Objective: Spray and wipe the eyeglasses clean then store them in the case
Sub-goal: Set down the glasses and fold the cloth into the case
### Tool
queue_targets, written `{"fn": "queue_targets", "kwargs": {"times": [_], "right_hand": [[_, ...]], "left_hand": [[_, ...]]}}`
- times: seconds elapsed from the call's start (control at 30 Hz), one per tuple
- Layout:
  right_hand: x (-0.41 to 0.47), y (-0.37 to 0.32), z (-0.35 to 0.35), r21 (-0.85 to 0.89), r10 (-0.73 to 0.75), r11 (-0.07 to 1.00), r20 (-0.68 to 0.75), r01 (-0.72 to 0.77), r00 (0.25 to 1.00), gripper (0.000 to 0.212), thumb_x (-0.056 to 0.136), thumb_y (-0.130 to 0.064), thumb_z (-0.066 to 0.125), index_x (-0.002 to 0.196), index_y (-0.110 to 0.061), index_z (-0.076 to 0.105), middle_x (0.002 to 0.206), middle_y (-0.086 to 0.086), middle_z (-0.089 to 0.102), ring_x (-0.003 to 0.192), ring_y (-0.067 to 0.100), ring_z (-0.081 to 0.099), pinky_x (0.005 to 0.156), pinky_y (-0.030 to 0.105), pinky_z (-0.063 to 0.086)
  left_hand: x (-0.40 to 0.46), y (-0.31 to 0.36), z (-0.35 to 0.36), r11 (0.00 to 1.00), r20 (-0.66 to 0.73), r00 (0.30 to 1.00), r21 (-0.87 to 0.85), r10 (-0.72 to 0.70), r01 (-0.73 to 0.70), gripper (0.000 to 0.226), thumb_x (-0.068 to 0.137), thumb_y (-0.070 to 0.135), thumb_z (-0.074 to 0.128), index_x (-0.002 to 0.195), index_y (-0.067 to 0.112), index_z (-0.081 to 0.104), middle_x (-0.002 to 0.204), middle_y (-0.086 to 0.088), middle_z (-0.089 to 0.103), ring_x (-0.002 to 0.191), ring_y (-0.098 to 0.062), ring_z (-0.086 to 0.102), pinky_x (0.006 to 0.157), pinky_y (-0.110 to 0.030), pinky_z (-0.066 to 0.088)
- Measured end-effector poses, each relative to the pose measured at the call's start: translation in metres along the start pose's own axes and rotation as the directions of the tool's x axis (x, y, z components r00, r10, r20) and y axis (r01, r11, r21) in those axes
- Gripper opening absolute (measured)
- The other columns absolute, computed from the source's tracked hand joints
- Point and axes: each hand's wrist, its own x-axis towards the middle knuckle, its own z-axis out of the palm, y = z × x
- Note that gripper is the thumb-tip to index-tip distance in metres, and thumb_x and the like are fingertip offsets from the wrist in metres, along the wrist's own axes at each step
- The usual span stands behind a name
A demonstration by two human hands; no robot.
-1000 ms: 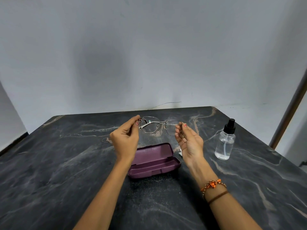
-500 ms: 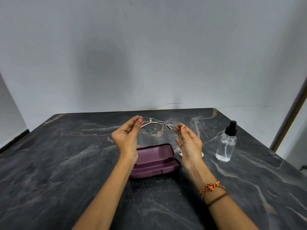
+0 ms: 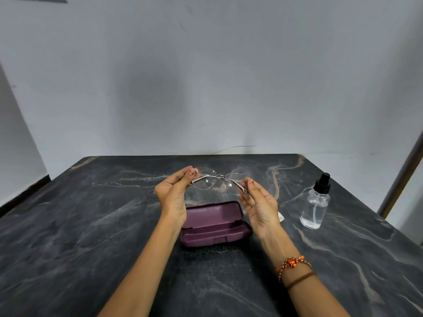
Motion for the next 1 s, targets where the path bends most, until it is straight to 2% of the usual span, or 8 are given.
{"fn": "queue_targets", "kwargs": {"times": [0.13,0.23,0.33,0.47,0.57,0.73,0.9,1.0], "right_hand": [[-0.011,-0.004,0.009,-0.183,-0.095,0.978,0.014,0.096,0.995,0.008,0.086,-0.011,0.059,0.084,-0.014,0.066,0.065,-0.004,0.072,0.060,0.004,0.066,0.062,0.017,0.055],[-0.029,0.002,0.028,-0.302,-0.161,0.937,0.067,0.174,0.985,0.009,0.086,-0.009,0.058,0.082,-0.010,0.066,0.073,0.003,0.068,0.061,0.003,0.066,0.058,0.014,0.054],[-0.052,0.011,0.048,-0.366,-0.175,0.903,0.164,0.224,0.971,0.011,0.085,-0.009,0.060,0.078,-0.013,0.067,0.069,0.003,0.066,0.059,0.003,0.063,0.058,0.015,0.055],[-0.072,0.030,0.067,-0.412,-0.134,0.883,0.239,0.225,0.962,0.012,0.085,-0.009,0.061,0.075,-0.014,0.066,0.064,0.001,0.064,0.051,0.000,0.057,0.058,0.018,0.055],[-0.084,0.057,0.075,-0.472,-0.048,0.868,0.231,0.155,0.972,0.019,0.086,-0.008,0.059,0.069,-0.014,0.064,0.068,0.005,0.064,0.058,0.007,0.057,0.060,0.022,0.053],[-0.096,0.092,0.078,-0.589,0.089,0.807,0.183,0.036,0.979,0.020,0.087,-0.008,0.058,0.068,-0.013,0.063,0.077,0.012,0.066,0.067,0.016,0.060,0.065,0.026,0.054],[-0.100,0.106,0.072,-0.745,0.040,0.647,0.247,0.163,0.968,0.022,0.086,-0.008,0.058,0.068,-0.018,0.062,0.079,0.018,0.070,0.074,0.026,0.068,0.072,0.038,0.058],[-0.103,0.110,0.067,-0.792,-0.012,0.555,0.297,0.253,0.955,0.022,0.086,-0.010,0.058,0.069,-0.024,0.062,0.073,0.010,0.070,0.076,0.024,0.070,0.079,0.043,0.056]], "left_hand": [[-0.009,0.017,-0.019,0.991,0.049,0.997,0.117,-0.067,0.061,0.015,0.072,-0.003,0.065,0.069,0.011,0.071,0.060,0.003,0.072,0.062,-0.005,0.069,0.063,-0.018,0.054],[-0.014,0.047,-0.037,0.978,0.106,0.993,0.204,-0.054,0.031,0.018,0.067,0.007,0.066,0.056,0.018,0.074,0.061,0.005,0.072,0.064,-0.003,0.068,0.074,-0.031,0.050],[-0.015,0.074,-0.063,0.967,0.064,0.997,0.252,-0.048,0.031,0.020,0.072,0.009,0.065,0.057,0.020,0.074,0.061,0.008,0.072,0.066,-0.001,0.068,0.086,-0.039,0.042],[-0.022,0.087,-0.105,0.965,-0.002,0.996,0.247,-0.092,0.089,0.016,0.078,0.007,0.063,0.067,0.015,0.071,0.065,0.005,0.073,0.069,-0.005,0.068,0.087,-0.042,0.043],[-0.033,0.085,-0.136,0.962,-0.093,0.988,0.232,-0.125,0.144,0.013,0.083,0.007,0.061,0.075,0.014,0.068,0.065,0.005,0.073,0.073,-0.008,0.066,0.083,-0.037,0.047],[-0.042,0.088,-0.176,0.914,-0.145,0.985,0.381,-0.088,0.138,0.033,0.082,0.005,0.062,0.055,0.018,0.074,0.061,0.009,0.072,0.066,0.002,0.065,0.077,-0.022,0.046],[-0.040,0.098,-0.200,0.802,0.016,0.998,0.596,-0.064,0.042,0.033,0.078,-0.001,0.065,0.057,0.022,0.075,0.065,0.010,0.073,0.069,0.002,0.065,0.070,-0.010,0.048],[-0.040,0.097,-0.205,0.776,0.032,0.995,0.629,-0.094,0.053,0.022,0.075,0.002,0.068,0.062,0.019,0.075,0.067,0.008,0.073,0.070,0.000,0.065,0.069,-0.010,0.049]]}}
